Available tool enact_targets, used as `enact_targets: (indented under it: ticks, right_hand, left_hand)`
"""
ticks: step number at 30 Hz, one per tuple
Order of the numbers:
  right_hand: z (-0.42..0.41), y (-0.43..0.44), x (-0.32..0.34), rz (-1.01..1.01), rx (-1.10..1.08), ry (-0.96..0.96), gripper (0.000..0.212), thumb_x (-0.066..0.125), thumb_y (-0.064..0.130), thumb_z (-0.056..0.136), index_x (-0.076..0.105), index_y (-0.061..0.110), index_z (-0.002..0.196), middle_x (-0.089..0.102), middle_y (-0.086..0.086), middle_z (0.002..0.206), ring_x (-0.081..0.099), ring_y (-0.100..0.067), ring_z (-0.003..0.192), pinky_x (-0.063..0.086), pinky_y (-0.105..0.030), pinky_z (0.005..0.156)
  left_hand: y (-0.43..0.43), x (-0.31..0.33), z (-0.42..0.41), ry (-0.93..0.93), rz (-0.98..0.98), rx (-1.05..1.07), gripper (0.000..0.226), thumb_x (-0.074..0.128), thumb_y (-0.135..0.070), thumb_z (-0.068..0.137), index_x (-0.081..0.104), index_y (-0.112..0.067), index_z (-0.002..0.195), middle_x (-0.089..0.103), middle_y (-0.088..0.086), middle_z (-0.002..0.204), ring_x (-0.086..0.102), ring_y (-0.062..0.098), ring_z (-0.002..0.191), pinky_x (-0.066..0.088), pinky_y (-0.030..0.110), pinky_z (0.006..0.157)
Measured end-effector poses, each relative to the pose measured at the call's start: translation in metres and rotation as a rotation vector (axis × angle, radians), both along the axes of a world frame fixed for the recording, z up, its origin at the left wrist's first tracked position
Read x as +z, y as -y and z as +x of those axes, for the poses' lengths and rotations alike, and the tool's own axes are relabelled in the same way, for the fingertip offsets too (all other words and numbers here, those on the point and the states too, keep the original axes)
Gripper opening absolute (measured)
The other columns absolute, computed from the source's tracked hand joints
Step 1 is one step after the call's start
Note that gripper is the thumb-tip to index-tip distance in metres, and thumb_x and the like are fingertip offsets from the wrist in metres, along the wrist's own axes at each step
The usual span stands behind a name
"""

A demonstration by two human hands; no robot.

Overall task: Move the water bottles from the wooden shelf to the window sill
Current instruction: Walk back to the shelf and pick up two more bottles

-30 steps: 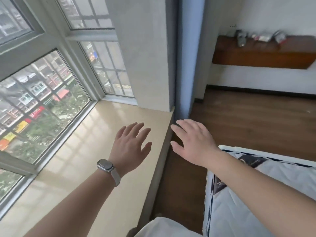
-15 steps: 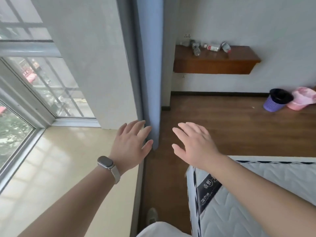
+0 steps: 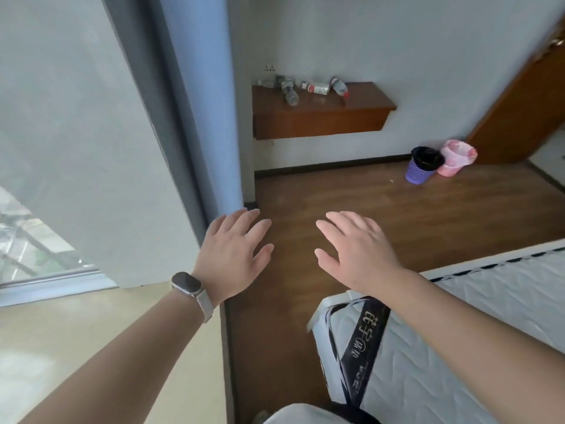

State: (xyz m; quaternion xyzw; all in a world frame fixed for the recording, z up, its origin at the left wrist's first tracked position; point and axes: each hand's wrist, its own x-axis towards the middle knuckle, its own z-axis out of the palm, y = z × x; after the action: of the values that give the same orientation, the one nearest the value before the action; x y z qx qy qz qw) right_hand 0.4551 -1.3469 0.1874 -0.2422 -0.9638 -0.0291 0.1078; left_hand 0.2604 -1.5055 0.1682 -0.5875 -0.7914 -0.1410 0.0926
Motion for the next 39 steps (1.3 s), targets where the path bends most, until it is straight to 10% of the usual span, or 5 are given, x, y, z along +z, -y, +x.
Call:
enact_targets:
  ticks: [39]
  right_hand:
    - [-0.082,-0.384,-0.019,-0.075,-0.302,0.021,0.052,0.042,0.051,0.094,0.055,0.02,0.133,0.057,-0.005,0.137,0.049,-0.027,0.127,0.038,-0.044,0.104]
  left_hand:
    - [-0.455,0.02,-0.107,-0.132,-0.161,-0.293,0.047,0.057,-0.045,0.095,0.061,-0.019,0.134,0.059,0.01,0.14,0.056,0.034,0.127,0.043,0.053,0.104]
